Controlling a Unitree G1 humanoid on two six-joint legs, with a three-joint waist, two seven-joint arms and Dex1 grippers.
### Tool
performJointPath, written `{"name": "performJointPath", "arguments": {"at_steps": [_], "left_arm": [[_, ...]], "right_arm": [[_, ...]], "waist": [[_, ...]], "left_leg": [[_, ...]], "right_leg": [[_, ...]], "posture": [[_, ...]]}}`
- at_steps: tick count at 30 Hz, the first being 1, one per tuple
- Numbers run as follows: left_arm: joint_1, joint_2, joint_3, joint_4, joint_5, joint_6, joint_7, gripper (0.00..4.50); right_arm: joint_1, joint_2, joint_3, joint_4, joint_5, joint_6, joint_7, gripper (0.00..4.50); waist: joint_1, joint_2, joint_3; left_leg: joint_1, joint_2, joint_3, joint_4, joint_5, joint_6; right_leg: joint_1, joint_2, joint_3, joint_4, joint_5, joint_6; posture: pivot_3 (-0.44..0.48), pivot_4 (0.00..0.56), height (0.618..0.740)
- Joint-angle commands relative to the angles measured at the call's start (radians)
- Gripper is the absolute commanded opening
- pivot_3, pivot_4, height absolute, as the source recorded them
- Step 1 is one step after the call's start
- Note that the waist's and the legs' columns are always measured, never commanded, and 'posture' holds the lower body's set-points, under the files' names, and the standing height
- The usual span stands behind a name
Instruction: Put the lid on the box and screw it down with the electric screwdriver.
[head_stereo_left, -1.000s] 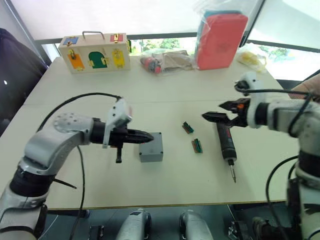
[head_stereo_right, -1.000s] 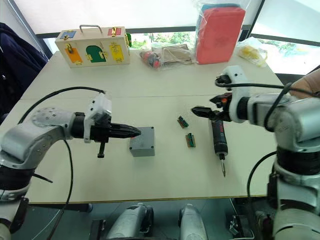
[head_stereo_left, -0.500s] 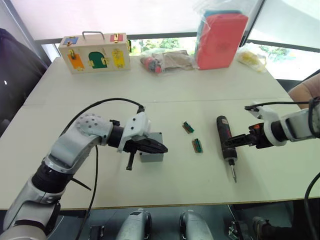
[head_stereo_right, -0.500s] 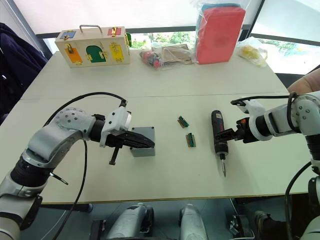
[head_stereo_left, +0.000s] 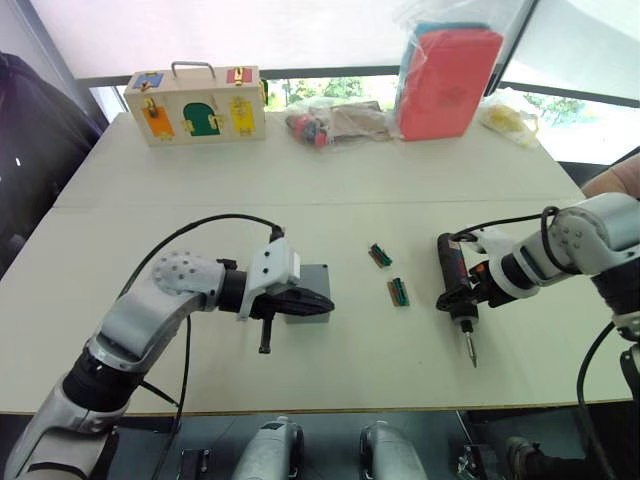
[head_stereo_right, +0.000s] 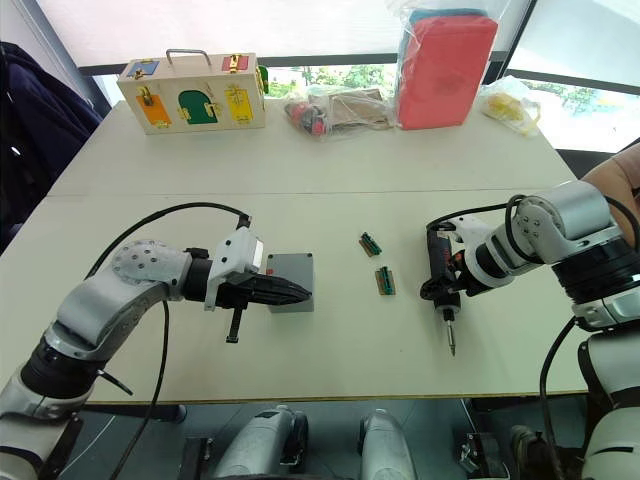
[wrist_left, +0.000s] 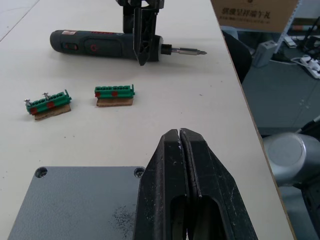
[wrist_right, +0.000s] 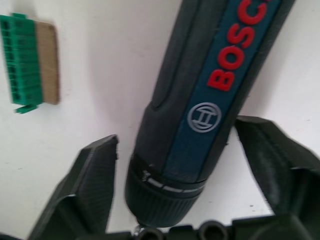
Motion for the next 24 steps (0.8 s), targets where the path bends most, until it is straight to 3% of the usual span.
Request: {"name": "performJointPath", "arguments": {"at_steps": [1, 3, 4, 9, 14, 15, 17, 19, 22, 24], "left_arm": [[0.012, 0.000, 0.042, -0.047, -0.022, 0.008, 0.025, 0.00], [0.018, 0.004, 0.050, -0.043, -0.021, 0.007, 0.029, 0.00], [0.020, 0.006, 0.055, -0.041, -0.020, 0.009, 0.032, 0.00], [0.020, 0.026, 0.119, 0.003, -0.037, 0.014, 0.031, 0.00], [-0.005, 0.057, 0.207, 0.083, -0.081, 0.037, 0.015, 0.00], [-0.011, 0.062, 0.220, 0.098, -0.096, 0.048, 0.010, 0.00], [-0.019, 0.077, 0.234, 0.128, -0.111, 0.066, -0.007, 0.00], [-0.026, 0.094, 0.232, 0.155, -0.113, 0.076, -0.026, 0.00], [-0.037, 0.108, 0.215, 0.188, -0.101, 0.076, -0.051, 0.00], [-0.064, 0.101, 0.189, 0.222, -0.085, 0.074, -0.062, 0.00]], "right_arm": [[-0.010, 0.004, 0.034, 0.001, -0.075, 0.006, 0.053, 2.59], [0.002, 0.009, 0.041, -0.002, -0.104, 0.006, 0.074, 1.95], [0.006, 0.013, 0.036, 0.003, -0.121, 0.006, 0.081, 1.84], [-0.047, 0.083, -0.120, 0.158, -0.223, -0.014, 0.063, 1.84], [-0.138, 0.144, -0.460, 0.192, -0.279, -0.033, -0.044, 1.84], [-0.153, 0.188, -0.582, 0.180, -0.271, -0.043, -0.082, 1.84], [-0.148, 0.298, -0.807, 0.076, -0.212, -0.143, -0.136, 1.84], [-0.111, 0.401, -0.934, -0.091, -0.158, -0.253, -0.153, 1.84], [-0.040, 0.553, -1.014, -0.296, -0.102, -0.401, -0.170, 1.84], [0.037, 0.662, -0.994, -0.430, -0.070, -0.516, -0.152, 1.84]], "waist": [[-0.001, 0.000, 0.000], [-0.001, 0.000, 0.000], [0.000, 0.000, 0.000], [-0.003, -0.005, -0.003], [-0.002, 0.001, 0.001], [-0.001, 0.002, 0.001], [-0.002, 0.002, 0.001], [-0.010, 0.003, 0.002], [-0.011, 0.003, 0.001], [-0.005, 0.002, 0.001]], "left_leg": [[0.000, 0.000, 0.000, 0.000, 0.000, 0.000], [0.000, 0.000, 0.000, 0.000, 0.000, 0.000], [0.000, 0.000, 0.000, 0.000, 0.000, 0.000], [0.003, 0.000, 0.000, 0.000, 0.000, 0.000], [0.003, 0.000, 0.000, 0.000, 0.000, 0.000], [-0.001, 0.000, 0.000, -0.001, 0.001, -0.002], [-0.005, 0.000, 0.000, -0.002, 0.006, -0.010], [-0.005, 0.002, 0.000, -0.003, 0.007, -0.011], [-0.005, 0.003, -0.001, -0.004, 0.007, -0.012], [-0.005, 0.002, -0.001, -0.004, 0.007, -0.012]], "right_leg": [[0.000, 0.000, 0.000, 0.000, 0.000, 0.000], [0.000, 0.000, 0.000, 0.000, 0.000, 0.000], [0.000, 0.000, 0.000, 0.000, 0.000, 0.000], [0.004, 0.001, 0.000, 0.000, 0.000, 0.000], [0.002, 0.001, 0.000, 0.000, 0.000, 0.000], [-0.003, 0.001, 0.000, 0.002, 0.000, 0.000], [-0.008, 0.002, 0.001, 0.002, 0.000, 0.000], [-0.008, 0.004, 0.001, 0.002, 0.000, 0.000], [-0.009, 0.005, 0.000, 0.002, 0.000, 0.000], [-0.008, 0.005, 0.000, 0.003, 0.000, 0.000]], "posture": [[0.000, 0.150, 0.740], [0.000, 0.150, 0.740], [0.000, 0.150, 0.740], [0.000, 0.150, 0.740], [0.000, 0.150, 0.740], [0.000, 0.150, 0.740], [0.000, 0.150, 0.740], [0.000, 0.150, 0.740], [0.000, 0.150, 0.740], [0.000, 0.150, 0.740]]}}
